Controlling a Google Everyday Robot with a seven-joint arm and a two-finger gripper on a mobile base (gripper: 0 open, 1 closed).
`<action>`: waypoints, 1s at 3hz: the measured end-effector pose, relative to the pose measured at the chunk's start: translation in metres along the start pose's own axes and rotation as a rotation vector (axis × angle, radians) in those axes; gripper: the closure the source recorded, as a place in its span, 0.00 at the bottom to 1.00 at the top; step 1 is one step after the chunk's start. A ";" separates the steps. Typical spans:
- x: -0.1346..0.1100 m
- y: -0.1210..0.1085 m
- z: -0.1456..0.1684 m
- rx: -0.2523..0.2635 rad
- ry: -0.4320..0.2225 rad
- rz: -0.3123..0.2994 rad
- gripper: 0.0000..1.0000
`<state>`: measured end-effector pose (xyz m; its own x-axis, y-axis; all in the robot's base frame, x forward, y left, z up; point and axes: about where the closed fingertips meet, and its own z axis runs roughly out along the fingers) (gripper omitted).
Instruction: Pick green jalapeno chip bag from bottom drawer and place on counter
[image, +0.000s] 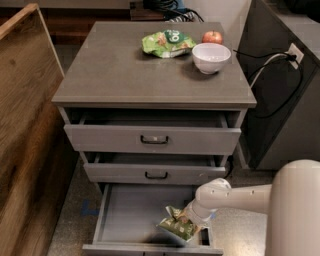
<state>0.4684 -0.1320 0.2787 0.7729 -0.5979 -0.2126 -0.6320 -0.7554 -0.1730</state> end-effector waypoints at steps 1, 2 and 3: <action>-0.024 0.008 -0.051 -0.018 0.058 -0.038 1.00; -0.050 0.022 -0.111 -0.050 0.106 -0.064 1.00; -0.072 0.032 -0.173 -0.086 0.153 -0.074 1.00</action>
Offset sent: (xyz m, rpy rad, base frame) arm -0.0667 -0.0325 0.2049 -0.1768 -0.1214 0.0830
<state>0.4026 -0.1596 0.4546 0.8208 -0.5688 -0.0521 -0.5711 -0.8150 -0.0984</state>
